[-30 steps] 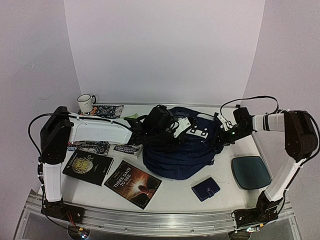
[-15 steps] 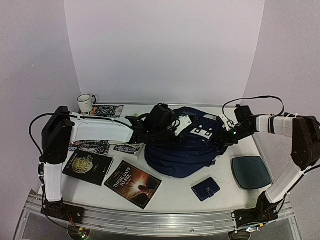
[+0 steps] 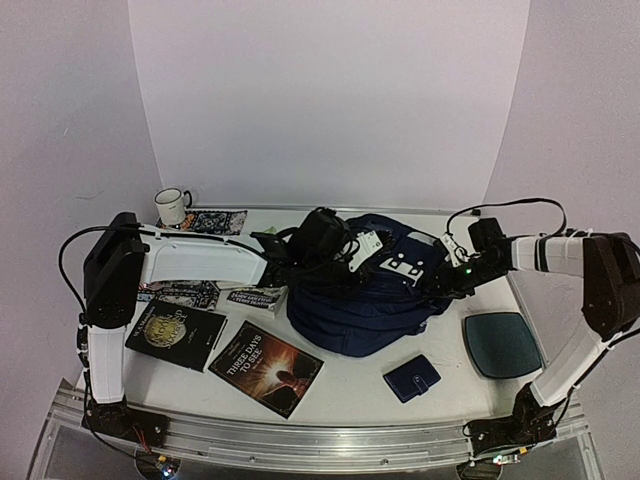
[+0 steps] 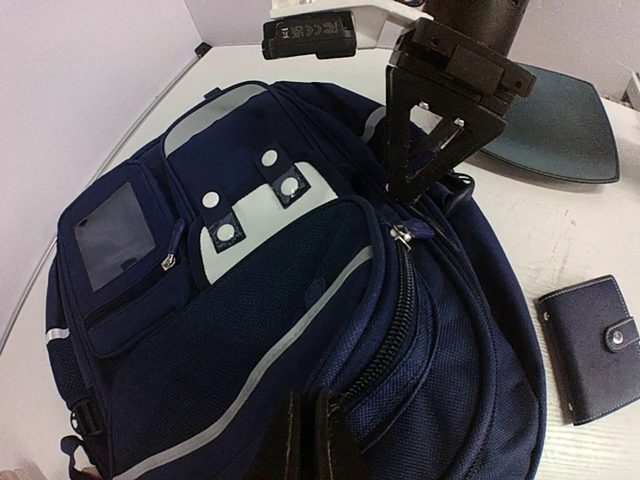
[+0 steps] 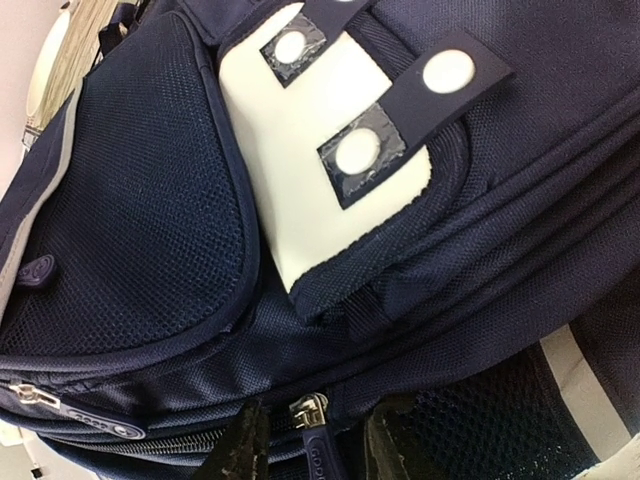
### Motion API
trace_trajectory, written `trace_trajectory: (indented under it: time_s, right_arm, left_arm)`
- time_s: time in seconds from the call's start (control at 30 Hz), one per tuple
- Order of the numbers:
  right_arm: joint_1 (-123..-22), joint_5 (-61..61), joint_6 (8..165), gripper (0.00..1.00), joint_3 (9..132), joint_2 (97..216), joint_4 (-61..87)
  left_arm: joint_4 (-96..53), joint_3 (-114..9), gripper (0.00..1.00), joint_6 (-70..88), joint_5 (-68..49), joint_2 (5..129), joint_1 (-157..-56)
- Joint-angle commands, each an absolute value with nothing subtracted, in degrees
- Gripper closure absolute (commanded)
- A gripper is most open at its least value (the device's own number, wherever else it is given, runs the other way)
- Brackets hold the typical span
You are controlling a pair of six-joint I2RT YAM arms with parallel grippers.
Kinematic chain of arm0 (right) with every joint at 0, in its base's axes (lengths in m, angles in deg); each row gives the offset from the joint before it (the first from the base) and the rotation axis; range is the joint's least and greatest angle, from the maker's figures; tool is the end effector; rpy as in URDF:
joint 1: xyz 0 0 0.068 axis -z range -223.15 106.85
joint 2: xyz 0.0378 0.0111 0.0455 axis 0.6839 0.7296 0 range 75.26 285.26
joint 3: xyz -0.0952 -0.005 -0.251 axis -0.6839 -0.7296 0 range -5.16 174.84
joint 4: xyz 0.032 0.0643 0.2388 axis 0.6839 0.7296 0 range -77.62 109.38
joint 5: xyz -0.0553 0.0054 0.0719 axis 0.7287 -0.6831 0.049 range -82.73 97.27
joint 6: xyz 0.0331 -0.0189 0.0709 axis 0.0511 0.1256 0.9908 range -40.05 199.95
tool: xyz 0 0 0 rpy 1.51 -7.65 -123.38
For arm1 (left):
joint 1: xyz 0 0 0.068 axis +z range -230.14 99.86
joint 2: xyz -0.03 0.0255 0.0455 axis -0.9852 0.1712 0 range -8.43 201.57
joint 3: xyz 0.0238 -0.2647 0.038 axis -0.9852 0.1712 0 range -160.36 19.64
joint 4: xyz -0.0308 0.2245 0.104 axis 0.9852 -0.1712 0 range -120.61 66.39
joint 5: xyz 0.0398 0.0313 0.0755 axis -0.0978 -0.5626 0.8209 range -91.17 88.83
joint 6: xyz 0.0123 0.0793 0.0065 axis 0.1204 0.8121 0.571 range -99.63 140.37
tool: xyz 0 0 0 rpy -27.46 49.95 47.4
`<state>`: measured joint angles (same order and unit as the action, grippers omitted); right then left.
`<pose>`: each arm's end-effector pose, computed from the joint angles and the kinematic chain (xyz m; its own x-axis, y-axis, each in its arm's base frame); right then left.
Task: Pack the student bag
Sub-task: Adjust the second largest pocket of the student bag.
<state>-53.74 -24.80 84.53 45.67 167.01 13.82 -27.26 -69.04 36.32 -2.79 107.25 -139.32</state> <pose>0.3282 0.0991 0.1768 -0.7033 -0.0627 -0.7082 -0.4869 0.7682 0.4156 0.2494 -0.4217 0.2224 -0.0118 0.5558 -0.8312 0.9091 0.3522 0.2226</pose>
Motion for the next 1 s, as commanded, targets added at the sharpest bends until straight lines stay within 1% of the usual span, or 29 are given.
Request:
trace_trajectory:
  time_s: [0.0, 0.27, 0.4, 0.47, 0.53, 0.83, 0.97]
  right_arm:
    - [-54.6, -27.8, 86.2, 0.68, 44.4, 164.4, 16.9]
    - [-54.6, -23.8, 88.5, 0.73, 43.4, 161.6, 17.4]
    - [-54.6, -24.9, 89.1, 0.76, 43.7, 161.3, 17.9]
    - [-54.7, -25.9, 89.3, 0.83, 43.9, 161.8, 18.1]
    - [-54.7, -26.0, 89.3, 0.86, 43.9, 162.4, 18.0]
    - [-54.7, -21.5, 92.9, 0.83, 45.8, 166.0, 14.0]
    - [-54.7, -22.2, 94.5, 0.84, 47.1, 167.0, 12.9]
  left_arm:
    - [-22.3, -70.0, 1.00, 34.0, 1.1, 106.3, -137.9]
    - [-22.3, -68.6, 1.00, 34.7, 3.8, 105.6, -137.9]
    - [-22.3, -68.2, 1.00, 34.9, 4.3, 105.4, -137.9]
    - [-22.3, -68.4, 1.00, 34.8, 3.9, 105.6, -137.9]
    - [-22.2, -68.5, 1.00, 34.6, 3.3, 105.6, -137.9]
    - [-22.0, -67.9, 1.00, 34.5, 1.2, 105.5, -137.9]
    - [-21.8, -67.5, 1.00, 34.3, 0.7, 105.1, -137.9]
